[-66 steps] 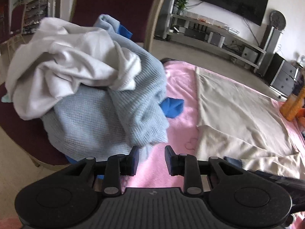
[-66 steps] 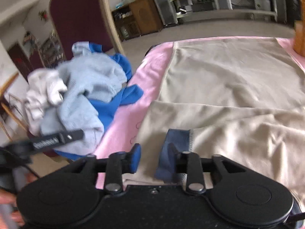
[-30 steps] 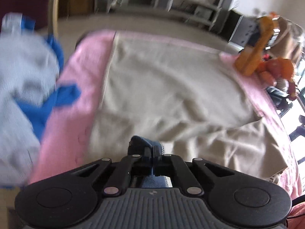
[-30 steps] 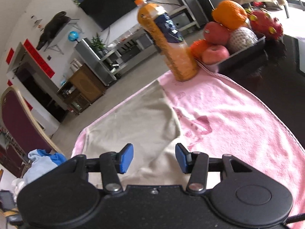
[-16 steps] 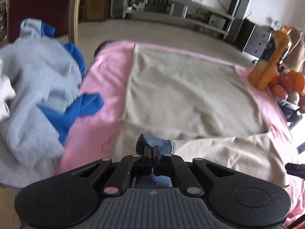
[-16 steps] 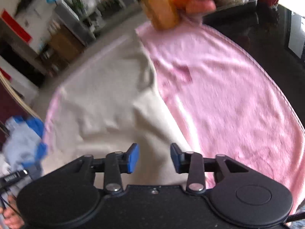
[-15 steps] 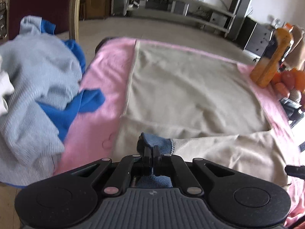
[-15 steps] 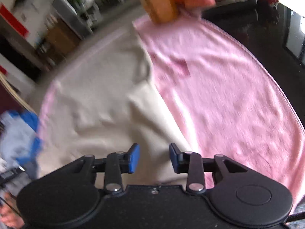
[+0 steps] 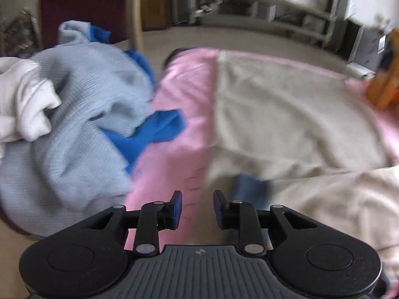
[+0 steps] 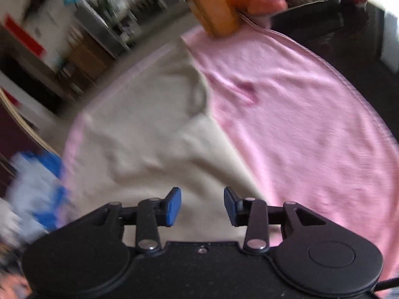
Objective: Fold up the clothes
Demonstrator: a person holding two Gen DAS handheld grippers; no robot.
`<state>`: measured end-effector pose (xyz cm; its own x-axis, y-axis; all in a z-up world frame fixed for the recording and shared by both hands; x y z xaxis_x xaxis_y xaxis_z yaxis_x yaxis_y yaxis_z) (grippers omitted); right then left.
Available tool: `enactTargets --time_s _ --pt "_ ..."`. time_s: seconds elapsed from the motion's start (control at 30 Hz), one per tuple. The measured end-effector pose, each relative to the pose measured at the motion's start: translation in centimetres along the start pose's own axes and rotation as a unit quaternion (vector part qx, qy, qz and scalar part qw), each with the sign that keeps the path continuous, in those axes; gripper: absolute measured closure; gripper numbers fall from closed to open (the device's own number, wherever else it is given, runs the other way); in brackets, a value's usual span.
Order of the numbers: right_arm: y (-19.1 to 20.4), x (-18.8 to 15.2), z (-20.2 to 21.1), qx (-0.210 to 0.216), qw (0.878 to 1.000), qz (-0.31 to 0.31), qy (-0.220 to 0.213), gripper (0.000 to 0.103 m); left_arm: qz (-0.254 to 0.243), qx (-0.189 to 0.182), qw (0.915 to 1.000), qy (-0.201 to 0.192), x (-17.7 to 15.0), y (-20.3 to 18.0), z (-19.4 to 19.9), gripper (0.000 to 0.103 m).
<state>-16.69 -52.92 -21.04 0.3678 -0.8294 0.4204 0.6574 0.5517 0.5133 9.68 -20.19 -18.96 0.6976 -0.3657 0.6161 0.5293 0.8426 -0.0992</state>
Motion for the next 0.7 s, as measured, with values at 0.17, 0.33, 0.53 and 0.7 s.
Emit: enactTargets --time_s 0.17,0.33,0.53,0.7 --pt "2.1 2.1 -0.5 0.079 0.996 -0.025 -0.013 0.084 -0.001 -0.089 0.9960 0.008 0.4 -2.1 -0.2 0.085" --pt "2.2 3.9 -4.6 0.096 0.993 -0.053 0.030 0.083 -0.006 -0.068 0.9969 0.039 0.1 -2.2 -4.0 0.086" --pt "0.3 3.6 -10.7 0.110 0.978 -0.115 0.134 0.087 -0.005 -0.066 0.9971 0.037 -0.4 -1.3 -4.8 0.084" --pt "-4.0 5.3 -8.8 0.062 0.980 -0.185 0.031 0.101 -0.002 -0.070 0.9969 0.035 -0.5 -1.1 -4.8 0.083"
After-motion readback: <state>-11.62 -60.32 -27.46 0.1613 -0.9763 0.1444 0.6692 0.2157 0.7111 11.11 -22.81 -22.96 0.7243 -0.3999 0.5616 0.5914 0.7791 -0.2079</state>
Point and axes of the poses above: each gripper's, at about its wrist camera, not at the fingertips, and z roughly against the way its jaws point, y to its left, x to its top, the point moved 2 cm from there along -z, roughly the way its jaws point, and after that the axes turned 3 degrees about -x, right-handed, at the moved point
